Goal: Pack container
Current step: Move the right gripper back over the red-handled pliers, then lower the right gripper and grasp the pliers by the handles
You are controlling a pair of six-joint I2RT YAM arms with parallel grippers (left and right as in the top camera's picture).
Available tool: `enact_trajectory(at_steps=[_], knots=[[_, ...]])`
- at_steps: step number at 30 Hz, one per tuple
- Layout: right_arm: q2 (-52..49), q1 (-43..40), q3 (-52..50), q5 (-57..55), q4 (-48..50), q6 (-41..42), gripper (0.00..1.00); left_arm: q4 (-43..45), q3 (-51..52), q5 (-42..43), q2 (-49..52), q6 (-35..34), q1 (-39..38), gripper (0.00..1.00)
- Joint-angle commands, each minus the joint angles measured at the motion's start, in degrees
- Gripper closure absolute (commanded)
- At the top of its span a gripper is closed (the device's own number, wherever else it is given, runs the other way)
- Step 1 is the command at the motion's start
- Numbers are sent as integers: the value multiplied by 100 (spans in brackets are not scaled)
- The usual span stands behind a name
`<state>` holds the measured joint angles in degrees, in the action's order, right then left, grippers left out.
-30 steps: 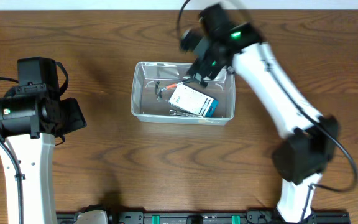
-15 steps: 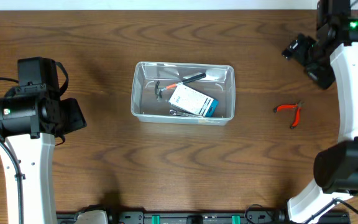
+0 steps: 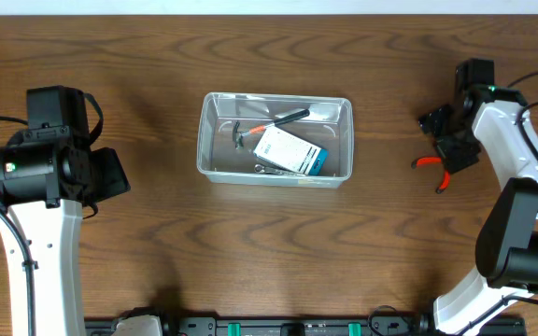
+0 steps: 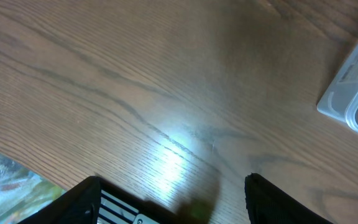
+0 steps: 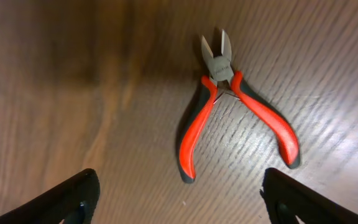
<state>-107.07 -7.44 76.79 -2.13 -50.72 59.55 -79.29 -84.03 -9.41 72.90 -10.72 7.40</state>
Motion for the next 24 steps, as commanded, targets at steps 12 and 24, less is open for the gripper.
enact_trajectory(at_steps=[12, 24], knots=[[-763, -44, -160, 96, 83, 776, 17, -125, -33, -7, -4, -76, 24, 33], [-848, -52, -162, 59, 46, 859, 25, -149, -33, -7, -4, -76, 24, 33]])
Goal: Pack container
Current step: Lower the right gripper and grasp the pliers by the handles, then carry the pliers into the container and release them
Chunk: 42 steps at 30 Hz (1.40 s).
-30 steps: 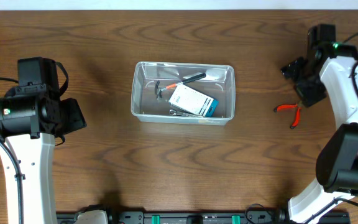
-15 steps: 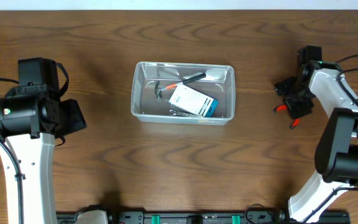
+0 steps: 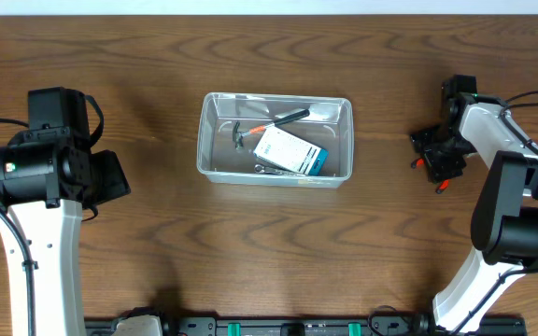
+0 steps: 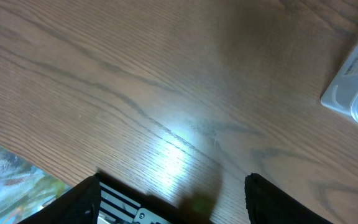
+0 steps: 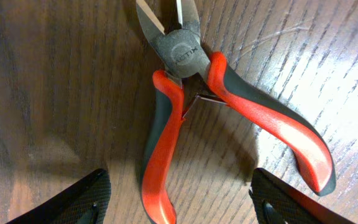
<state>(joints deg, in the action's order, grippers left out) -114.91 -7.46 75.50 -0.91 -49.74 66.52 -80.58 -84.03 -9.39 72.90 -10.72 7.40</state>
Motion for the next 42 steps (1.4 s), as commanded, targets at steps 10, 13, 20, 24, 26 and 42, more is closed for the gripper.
enact_trajectory(at_steps=[10, 13, 20, 24, 26, 42], knots=[[-308, -50, -271, -50, -37, 374, 32, -37, -33, -9, -4, -76, 24, 33], [-313, -50, -278, -17, -35, 374, 51, -37, -33, -9, -4, -76, 24, 33], [-313, -50, -278, 166, -35, 374, 74, -37, -33, -9, -4, -76, 24, 33], [-313, -50, -278, 186, -35, 372, 84, -37, -33, -9, -4, -76, 24, 33], [-313, -44, -278, 197, -37, 372, 90, -37, -33, -9, -4, -76, 24, 33], [450, 531, 1058, -431, -227, -3296, 99, 24, -33, -9, -4, -76, 24, 33]])
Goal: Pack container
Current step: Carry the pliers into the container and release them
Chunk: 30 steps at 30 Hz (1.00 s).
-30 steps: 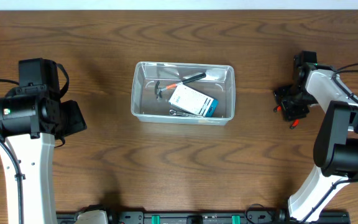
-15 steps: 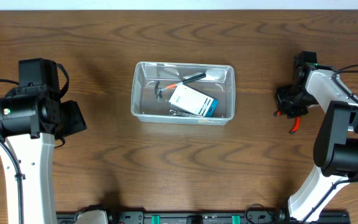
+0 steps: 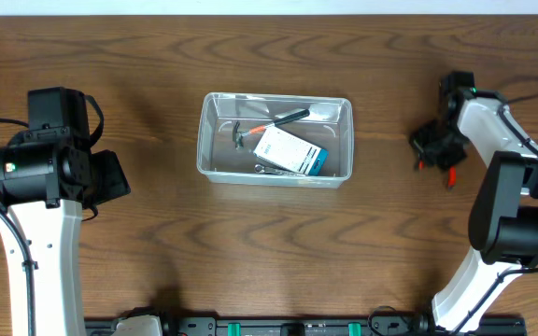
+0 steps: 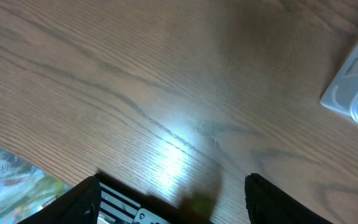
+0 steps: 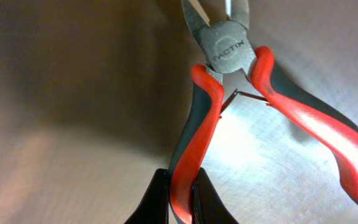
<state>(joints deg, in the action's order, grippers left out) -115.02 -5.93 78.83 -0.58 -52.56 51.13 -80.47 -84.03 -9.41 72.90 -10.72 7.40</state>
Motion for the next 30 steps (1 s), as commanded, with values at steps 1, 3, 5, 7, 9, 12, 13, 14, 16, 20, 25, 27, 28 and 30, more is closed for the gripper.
enact_trajectory(at_steps=[1, 3, 5, 7, 9, 12, 13, 14, 16, 20, 25, 27, 28, 30], knots=[[575, 531, 990, -442, 72, -2369, 99, 15, -33, -7, -4, -76, 24, 33], [734, 826, 1480, -361, 4, -3241, 99, 15, -33, -7, -4, -76, 24, 33], [852, 1182, 2004, -350, -190, -4011, 99, 13, -33, -7, -4, -76, 24, 33], [892, 1569, 2507, -181, -463, -4892, 99, 4, -33, -7, -4, -79, 24, 33], [892, 1982, 2949, -63, -831, -5643, 99, 7, -33, -7, -4, -76, 24, 33], [892, 2634, 3272, -24, -1255, -6773, 99, 7, -33, -7, -4, -76, 24, 33], [892, 2833, 3300, -24, -1353, -7138, 99, 7, -33, -7, -4, -76, 24, 33], [892, 3053, 3296, -22, -1447, -7545, 99, 7, -33, -7, -4, -76, 24, 33], [879, 3392, 3268, -9, -1561, -8094, 99, 9, -33, -7, -4, -76, 24, 33], [791, 3873, 3158, 389, -1598, -9167, 99, 9, -33, -7, -4, -76, 24, 33], [389, 4046, 3130, 1016, -1582, -10067, 99, 7, -33, -7, -4, -79, 24, 33], [203, 4017, 3130, 1303, -1569, -10076, 99, 0, -33, -7, -4, -79, 24, 33], [96, 3987, 3130, 1405, -1554, -10072, 99, 0, -33, -4, -4, -79, 24, 33], [-120, 3906, 3130, 1523, -1552, -10072, 99, 0, -33, -7, -4, -79, 24, 33]])
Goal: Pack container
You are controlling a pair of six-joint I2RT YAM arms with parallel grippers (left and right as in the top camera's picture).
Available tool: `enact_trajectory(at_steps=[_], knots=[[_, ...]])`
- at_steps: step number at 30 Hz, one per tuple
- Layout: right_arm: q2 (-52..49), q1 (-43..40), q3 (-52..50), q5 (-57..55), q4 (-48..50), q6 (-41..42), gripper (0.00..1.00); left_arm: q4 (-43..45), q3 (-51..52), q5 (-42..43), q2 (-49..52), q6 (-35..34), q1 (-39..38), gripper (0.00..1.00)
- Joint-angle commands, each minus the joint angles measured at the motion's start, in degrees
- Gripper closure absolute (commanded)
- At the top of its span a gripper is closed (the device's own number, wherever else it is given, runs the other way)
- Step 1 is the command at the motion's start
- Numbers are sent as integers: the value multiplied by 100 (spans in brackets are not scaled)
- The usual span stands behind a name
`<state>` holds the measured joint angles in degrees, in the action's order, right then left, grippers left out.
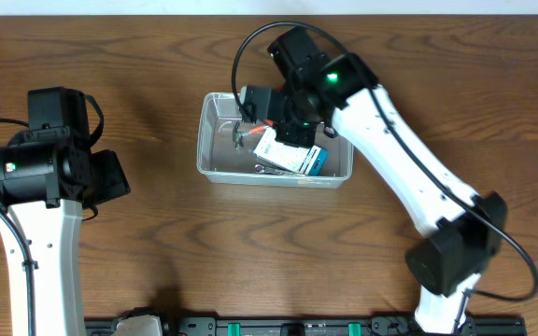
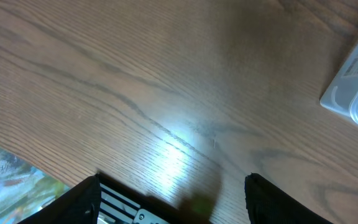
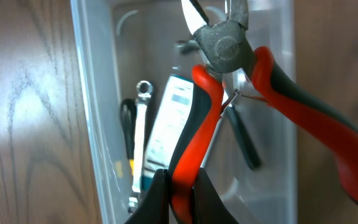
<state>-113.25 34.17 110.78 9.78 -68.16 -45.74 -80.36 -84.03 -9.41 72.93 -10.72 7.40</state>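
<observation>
My right gripper [image 3: 180,186] is shut on one handle of the red-and-black pliers [image 3: 225,53] and holds them over the clear plastic container [image 3: 89,112]. In the overhead view that gripper [image 1: 288,117] hangs above the container [image 1: 204,154] and hides the pliers. Inside lie a white-and-blue package [image 1: 290,152], a small wrench [image 3: 140,124] and a black-handled tool [image 3: 244,146]. Far to the left, my left gripper [image 2: 173,208] stands open over bare wood, with nothing between its fingers [image 2: 73,199].
The container's corner shows at the right edge of the left wrist view. A small hammer head [image 1: 243,135] shows in the container's left part. The right arm [image 1: 409,177] spans the table from front right to the container.
My right gripper, still shut on the pliers, has gone from the table's right side to above the container. The pliers are off the table. The left arm has not moved.
The pliers lay on the wood at the right with my right gripper open above them. Then the gripper was lower, still open around them. Then it was shut on one handle there. Now it holds them over the container. The left gripper stayed open throughout.
</observation>
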Motion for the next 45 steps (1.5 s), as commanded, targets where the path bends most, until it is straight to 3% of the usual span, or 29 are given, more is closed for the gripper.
enact_trajectory(at_steps=[1, 15, 22, 26, 27, 28, 29, 30, 34, 38, 40, 42, 45], knots=[[-407, -140, -66, 485, 4, -382, 99, -11, -33, -7, -7, -79, 24, 33], [-1705, -341, -66, 328, -376, -470, 97, -37, -33, -7, -7, -76, 24, 33], [-1744, -330, 13, 240, -363, -442, 82, -33, -33, -9, -7, -76, 24, 33], [-1521, -363, 372, 203, -422, -13, 73, 74, -33, -28, -101, -72, 24, 33], [-1434, -382, 474, 203, -433, 57, 69, 114, -33, -70, -177, -50, 24, 33], [-1335, -409, 568, 203, -455, 116, 58, 149, -33, -144, -275, -50, 24, 33], [-1209, -444, 658, 203, -481, 144, 36, 173, -33, -229, -393, -50, 24, 33], [-1084, -481, 706, 201, -496, 157, 1, 181, -33, -269, -531, -50, 24, 33], [-424, -737, 734, 205, -599, 334, 1, 175, -33, -267, -1207, -17, 22, 33], [136, -1270, 734, 173, -20, 1213, 1, 684, -7, -262, -1943, 201, 13, 33], [269, -1622, 734, -120, 680, 2013, 1, 1397, 107, -262, -2188, 459, 13, 28], [310, -1945, 734, -389, 1392, 2852, 1, 2131, 262, -260, -2238, 492, 13, 12], [310, -2387, 734, -208, 2302, 3926, 1, 3158, 520, 94, -1954, 492, 13, 0]])
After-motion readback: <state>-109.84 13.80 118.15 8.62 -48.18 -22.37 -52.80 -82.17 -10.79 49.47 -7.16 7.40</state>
